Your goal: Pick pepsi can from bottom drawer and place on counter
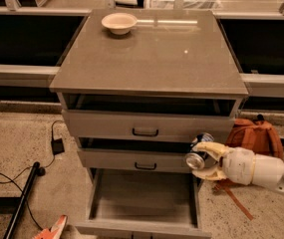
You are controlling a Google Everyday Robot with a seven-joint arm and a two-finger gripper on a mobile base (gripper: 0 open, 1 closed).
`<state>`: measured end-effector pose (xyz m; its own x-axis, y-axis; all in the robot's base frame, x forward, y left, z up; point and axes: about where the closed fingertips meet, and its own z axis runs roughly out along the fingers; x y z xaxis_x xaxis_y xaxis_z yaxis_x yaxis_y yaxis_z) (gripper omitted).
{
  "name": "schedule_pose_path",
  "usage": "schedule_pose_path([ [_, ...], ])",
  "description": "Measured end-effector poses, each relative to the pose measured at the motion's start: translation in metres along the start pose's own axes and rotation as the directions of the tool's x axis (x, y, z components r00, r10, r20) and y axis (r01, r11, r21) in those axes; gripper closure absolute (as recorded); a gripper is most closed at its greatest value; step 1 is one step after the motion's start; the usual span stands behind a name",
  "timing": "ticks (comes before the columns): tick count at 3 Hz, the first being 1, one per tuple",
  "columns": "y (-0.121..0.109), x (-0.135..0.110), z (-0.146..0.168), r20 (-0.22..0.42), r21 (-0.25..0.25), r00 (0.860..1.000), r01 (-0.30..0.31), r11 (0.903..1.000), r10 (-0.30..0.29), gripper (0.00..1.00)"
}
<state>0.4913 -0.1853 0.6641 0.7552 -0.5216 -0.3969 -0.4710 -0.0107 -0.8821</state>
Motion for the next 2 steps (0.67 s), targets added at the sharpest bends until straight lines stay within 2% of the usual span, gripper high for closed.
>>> schedule_pose_path([
  [1,-0.054,-0.029,-0.012,0.026,0.028,0.985,0.168,0.9853,-0.169,1.00],
  [2,-0.091,-0.064,-0.020,0.044,0.039,0.945,0.321,0.9462,-0.323,1.00],
])
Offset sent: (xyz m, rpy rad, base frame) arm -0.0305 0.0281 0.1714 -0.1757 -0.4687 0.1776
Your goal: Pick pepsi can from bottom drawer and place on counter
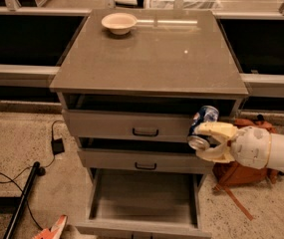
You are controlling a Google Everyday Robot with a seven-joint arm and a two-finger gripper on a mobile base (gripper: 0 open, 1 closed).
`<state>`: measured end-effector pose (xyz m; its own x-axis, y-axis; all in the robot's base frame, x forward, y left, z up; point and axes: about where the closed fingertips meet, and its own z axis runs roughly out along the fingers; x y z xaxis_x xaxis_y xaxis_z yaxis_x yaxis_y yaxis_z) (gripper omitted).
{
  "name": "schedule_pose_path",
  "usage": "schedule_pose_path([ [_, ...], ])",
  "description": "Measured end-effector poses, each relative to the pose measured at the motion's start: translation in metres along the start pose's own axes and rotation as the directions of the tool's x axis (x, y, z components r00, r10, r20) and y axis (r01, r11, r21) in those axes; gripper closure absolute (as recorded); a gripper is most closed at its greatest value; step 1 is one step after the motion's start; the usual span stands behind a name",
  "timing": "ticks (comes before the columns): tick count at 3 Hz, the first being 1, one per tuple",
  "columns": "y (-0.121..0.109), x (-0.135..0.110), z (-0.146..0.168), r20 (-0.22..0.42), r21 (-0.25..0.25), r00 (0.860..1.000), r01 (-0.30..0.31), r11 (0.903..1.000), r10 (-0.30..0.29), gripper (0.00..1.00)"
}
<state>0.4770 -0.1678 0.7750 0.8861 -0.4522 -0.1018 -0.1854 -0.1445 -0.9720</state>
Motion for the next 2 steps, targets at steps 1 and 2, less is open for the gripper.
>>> schedule_pose_path([
  [1,-0.036,-0.017,-0.004,0.009,0.002,0.992,0.122,0.9925,-0.122,1.00],
  [2,-0.064,-0.006,0.003,-0.032,-0.035,0.984,0.173,0.9843,-0.174,1.00],
])
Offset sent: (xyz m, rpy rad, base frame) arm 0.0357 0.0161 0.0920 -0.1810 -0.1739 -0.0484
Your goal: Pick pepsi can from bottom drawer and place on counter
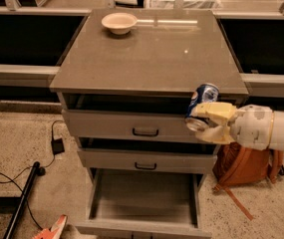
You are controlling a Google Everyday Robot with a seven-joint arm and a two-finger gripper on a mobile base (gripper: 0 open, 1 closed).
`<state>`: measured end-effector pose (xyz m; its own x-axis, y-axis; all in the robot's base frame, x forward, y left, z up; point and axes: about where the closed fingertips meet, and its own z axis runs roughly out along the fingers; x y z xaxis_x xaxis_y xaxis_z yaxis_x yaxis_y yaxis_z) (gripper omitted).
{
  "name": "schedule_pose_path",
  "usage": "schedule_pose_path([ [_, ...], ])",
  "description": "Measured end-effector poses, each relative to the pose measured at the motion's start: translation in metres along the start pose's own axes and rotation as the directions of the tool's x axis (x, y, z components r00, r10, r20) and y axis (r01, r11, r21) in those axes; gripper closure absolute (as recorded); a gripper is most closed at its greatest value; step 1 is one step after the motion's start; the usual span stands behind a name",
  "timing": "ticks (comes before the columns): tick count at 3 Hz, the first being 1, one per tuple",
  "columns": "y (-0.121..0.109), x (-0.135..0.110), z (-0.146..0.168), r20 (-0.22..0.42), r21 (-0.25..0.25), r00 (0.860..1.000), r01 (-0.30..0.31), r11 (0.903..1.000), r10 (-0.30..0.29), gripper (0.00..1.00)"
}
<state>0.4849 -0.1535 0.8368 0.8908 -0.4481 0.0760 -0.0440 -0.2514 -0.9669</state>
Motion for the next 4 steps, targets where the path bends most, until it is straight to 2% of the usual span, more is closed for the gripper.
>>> schedule_pose_path([
  [1,-0.016,0.045,0.012,-0.079,-0.091,0.997,-0.015,0.9957,0.008,1.00],
  [2,-0.020,0.087,0.028,-0.123,-0.186,0.991,-0.081,0.9793,0.058,1.00],
  [3,-0.026,0.114,0.039,-0.126,-0.246,0.982,-0.170,0.9544,0.142,1.00],
  [4,-0.033,0.127,0.046,-0.130,-0.295,0.971,-0.231,0.9272,0.201,1.00],
])
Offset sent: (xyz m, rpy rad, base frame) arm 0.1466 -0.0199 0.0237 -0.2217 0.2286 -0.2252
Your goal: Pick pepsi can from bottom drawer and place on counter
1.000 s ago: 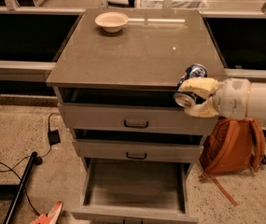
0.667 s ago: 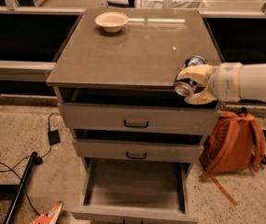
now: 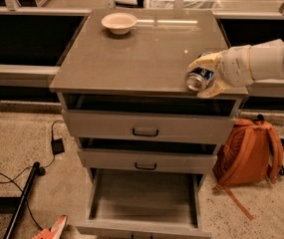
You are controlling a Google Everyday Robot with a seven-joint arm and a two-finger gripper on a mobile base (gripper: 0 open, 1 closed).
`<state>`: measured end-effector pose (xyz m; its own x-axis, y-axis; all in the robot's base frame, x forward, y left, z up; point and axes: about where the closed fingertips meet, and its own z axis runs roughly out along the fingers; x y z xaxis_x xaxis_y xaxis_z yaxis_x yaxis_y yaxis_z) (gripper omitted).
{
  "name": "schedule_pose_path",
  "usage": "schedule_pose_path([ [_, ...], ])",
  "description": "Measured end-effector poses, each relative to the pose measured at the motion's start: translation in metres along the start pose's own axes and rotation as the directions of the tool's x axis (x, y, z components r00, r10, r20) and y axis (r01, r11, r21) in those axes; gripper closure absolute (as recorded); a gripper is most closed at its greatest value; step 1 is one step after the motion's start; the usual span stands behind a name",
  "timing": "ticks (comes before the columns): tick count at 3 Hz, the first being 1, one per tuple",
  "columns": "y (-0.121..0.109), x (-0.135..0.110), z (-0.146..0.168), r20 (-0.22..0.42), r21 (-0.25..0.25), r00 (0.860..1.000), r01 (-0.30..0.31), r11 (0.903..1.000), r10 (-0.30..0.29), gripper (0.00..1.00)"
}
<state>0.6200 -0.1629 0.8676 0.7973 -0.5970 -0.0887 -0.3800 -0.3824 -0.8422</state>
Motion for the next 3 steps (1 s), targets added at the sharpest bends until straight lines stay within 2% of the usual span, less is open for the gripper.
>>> schedule_pose_path([
  [1,-0.008,0.005,0.001,0.010,-0.044,0.999,-0.049,0.9978,0.050,1.00],
  [2,-0.011,0.011,0.007,-0.004,-0.086,0.995,-0.098,0.9915,0.098,1.00],
  [3,-0.014,0.017,0.010,-0.075,-0.091,0.987,-0.146,0.9851,0.139,0.82],
])
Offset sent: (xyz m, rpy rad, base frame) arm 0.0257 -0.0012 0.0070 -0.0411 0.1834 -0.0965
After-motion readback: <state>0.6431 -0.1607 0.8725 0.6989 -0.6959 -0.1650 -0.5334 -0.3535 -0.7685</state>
